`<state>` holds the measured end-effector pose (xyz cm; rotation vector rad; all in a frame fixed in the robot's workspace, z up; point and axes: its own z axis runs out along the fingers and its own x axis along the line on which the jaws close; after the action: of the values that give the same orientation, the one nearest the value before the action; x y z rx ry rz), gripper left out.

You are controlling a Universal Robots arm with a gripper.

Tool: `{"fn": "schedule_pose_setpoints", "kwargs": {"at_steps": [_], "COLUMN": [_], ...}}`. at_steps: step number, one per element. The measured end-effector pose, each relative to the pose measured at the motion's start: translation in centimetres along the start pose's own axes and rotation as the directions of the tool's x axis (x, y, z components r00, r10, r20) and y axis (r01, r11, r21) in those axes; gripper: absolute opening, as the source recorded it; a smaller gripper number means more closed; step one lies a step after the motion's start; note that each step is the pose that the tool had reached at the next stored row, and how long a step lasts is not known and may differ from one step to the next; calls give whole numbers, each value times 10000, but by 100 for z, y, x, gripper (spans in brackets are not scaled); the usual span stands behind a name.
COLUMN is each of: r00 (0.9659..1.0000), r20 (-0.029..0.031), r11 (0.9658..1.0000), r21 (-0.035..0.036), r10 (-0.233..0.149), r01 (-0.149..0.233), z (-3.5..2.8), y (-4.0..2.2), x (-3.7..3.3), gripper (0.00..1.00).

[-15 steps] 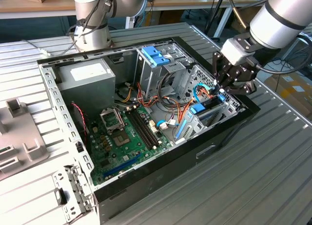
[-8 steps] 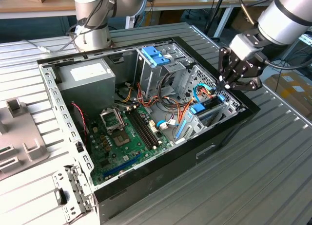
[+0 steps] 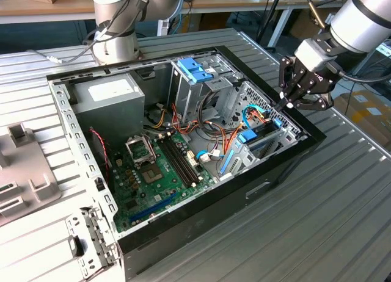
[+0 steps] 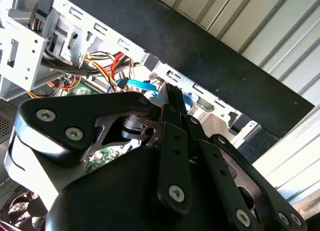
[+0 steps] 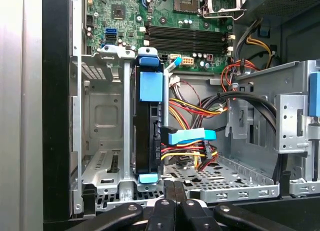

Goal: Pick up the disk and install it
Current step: 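Insert the first disk wire, then insert the second disk wire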

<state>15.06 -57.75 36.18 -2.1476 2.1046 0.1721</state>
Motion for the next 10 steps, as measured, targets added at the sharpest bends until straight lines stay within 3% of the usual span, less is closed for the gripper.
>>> {"fn": "schedule_pose_setpoints", "kwargs": {"at_steps": [10], "r00": [10000], "r20": [-1], "r11": [10000], "r21": [0], "r10": [-1], "r01": [1], "z": [0], "y": [-1], "x": [0], "gripper": [11]}}
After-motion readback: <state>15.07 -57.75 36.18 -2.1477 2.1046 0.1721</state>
